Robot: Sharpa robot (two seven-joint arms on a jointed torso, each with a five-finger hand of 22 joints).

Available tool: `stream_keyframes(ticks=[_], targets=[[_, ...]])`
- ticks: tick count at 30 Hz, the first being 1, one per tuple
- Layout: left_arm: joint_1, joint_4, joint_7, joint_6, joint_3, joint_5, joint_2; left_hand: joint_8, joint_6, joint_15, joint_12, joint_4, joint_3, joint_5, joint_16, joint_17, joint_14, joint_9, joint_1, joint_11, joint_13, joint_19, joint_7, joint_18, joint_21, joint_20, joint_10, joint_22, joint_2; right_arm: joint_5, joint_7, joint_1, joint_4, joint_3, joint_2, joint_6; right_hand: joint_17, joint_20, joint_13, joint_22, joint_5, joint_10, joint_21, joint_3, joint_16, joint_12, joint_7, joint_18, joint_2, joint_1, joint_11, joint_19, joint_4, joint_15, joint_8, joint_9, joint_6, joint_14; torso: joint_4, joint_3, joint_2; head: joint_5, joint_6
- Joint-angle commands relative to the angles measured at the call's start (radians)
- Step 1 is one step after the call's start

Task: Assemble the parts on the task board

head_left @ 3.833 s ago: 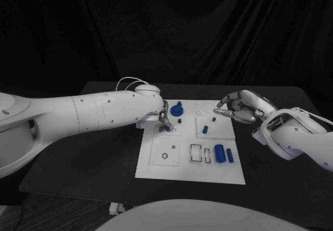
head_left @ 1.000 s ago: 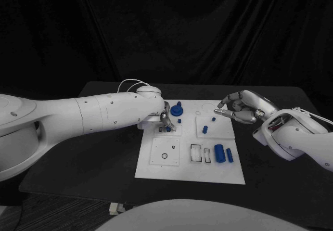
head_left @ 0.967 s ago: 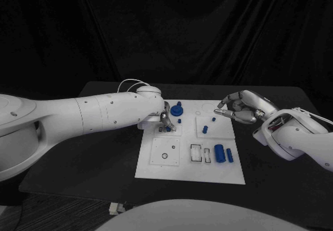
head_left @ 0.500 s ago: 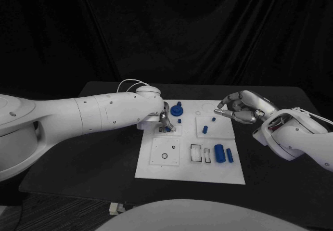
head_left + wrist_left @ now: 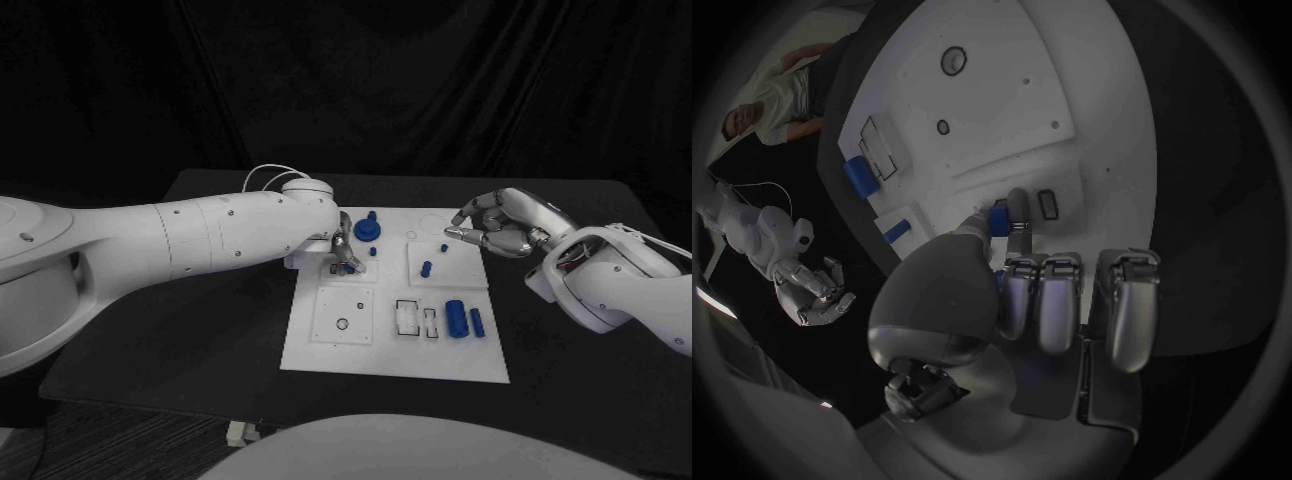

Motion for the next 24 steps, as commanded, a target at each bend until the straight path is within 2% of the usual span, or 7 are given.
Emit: stream_keyframes(ticks=[1,3,4,6,7,14,24], targets=[[-0.012,-0.003,-0.001,0.022,-0.006,0.002,0.003,0.006,0.01,-0.002,0.0,0.002,0.002,-0.019,0.003,0.264,0.106,0.007,-0.017,-0.004,0.262,0.104,-0.002,-0.014,0.002,0.0,0.098,0.262,0.004,-0.001,-0.02,-0.002,0.0,0.001,0.0,0.006,0.263,-0.002,0.263,0.1,0.007,0.102,-0.003,0.0,0.003,0.004,0.0,0.012,-0.003,0.011,0.003,-0.007,-0.006,0.001,0.006,0.002,-0.007,0.106,0.0001,0.0002,0.0,0.001,0.0],[-0.012,-0.004,-0.001,0.023,-0.006,0.002,0.004,0.007,0.01,-0.002,0.0,0.003,-0.002,-0.055,0.003,0.264,0.106,0.011,-0.033,-0.004,0.262,0.103,-0.001,-0.013,0.001,-0.001,0.098,0.261,0.006,-0.001,-0.02,-0.002,0.001,0.001,-0.001,0.006,0.263,-0.002,0.263,0.1,0.007,0.102,-0.003,0.0,0.003,0.004,0.0,0.012,-0.003,0.011,0.003,-0.007,-0.006,0.001,0.006,0.002,-0.007,0.106,0.0,0.0001,0.001,0.0,0.0],[-0.012,-0.004,-0.001,0.023,-0.006,0.002,0.004,0.007,0.01,-0.002,0.0,0.003,-0.003,-0.061,0.003,0.264,0.106,0.011,-0.036,-0.004,0.262,0.103,-0.001,-0.013,0.001,-0.001,0.098,0.261,0.006,-0.001,-0.02,-0.002,0.001,0.001,-0.001,0.007,0.263,-0.002,0.263,0.1,0.007,0.102,-0.003,0.0,0.003,0.004,0.0,0.012,-0.003,0.011,0.003,-0.007,-0.006,0.001,0.006,0.002,-0.007,0.106,0.0,0.0001,0.001,0.0,0.0],[-0.012,-0.005,-0.002,0.024,-0.006,0.002,0.004,0.007,0.01,-0.002,0.0,0.004,-0.015,-0.126,0.003,0.264,0.106,0.017,-0.069,-0.004,0.262,0.103,-0.001,-0.013,0.001,-0.001,0.098,0.261,0.008,-0.001,-0.02,-0.002,0.001,0.001,-0.001,0.007,0.263,-0.002,0.263,0.1,0.007,0.102,-0.003,0.0,0.003,0.004,0.0,0.012,-0.003,0.011,0.003,-0.007,-0.006,0.001,0.006,0.002,-0.007,0.106,-0.0002,0.0001,0.001,0.0,0.0],[-0.012,-0.006,-0.002,0.025,-0.006,0.002,0.004,0.006,0.01,-0.002,0.0,0.005,-0.027,-0.148,0.003,0.264,0.106,0.02,-0.096,-0.003,0.262,0.103,-0.001,-0.013,0.0,-0.001,0.098,0.261,0.007,-0.001,-0.02,-0.002,0.001,0.001,-0.001,0.007,0.263,-0.002,0.263,0.1,0.007,0.102,-0.003,0.0,0.003,0.004,0.0,0.012,-0.003,0.011,0.003,-0.007,-0.006,0.001,0.006,0.002,-0.007,0.106,-0.0002,0.0,0.001,0.0,0.0],[-0.012,-0.005,-0.003,0.024,-0.006,0.002,0.001,0.004,0.006,-0.002,0.0,0.006,-0.066,-0.151,0.003,0.264,0.106,0.027,-0.166,-0.002,0.262,0.102,0.001,-0.013,0.0,-0.002,0.098,0.26,0.007,-0.001,-0.021,-0.002,0.002,0.001,-0.002,0.009,0.263,-0.002,0.263,0.1,0.007,0.102,-0.005,0.0,0.003,0.004,0.0,0.012,-0.002,0.011,0.003,-0.008,-0.005,0.001,0.007,0.003,-0.007,0.106,-0.0005,0.0,0.001,0.001,0.0],[-0.012,-0.002,0.003,0.01,-0.006,0.002,-0.004,0.04,0.024,-0.006,0.0,0.004,-0.084,-0.149,0.003,0.264,0.106,0.07,-0.177,-0.01,0.262,0.101,-0.009,-0.012,-0.001,-0.005,0.098,0.259,0.02,-0.001,-0.022,-0.002,0.001,0.001,-0.001,0.01,0.263,-0.002,0.263,0.1,0.007,0.102,-0.005,0.0,0.003,0.004,0.0,0.012,-0.002,0.011,0.003,-0.008,-0.005,0.001,0.007,0.003,-0.007,0.106,-0.0002,0.0,0.0,0.002,0.0]])
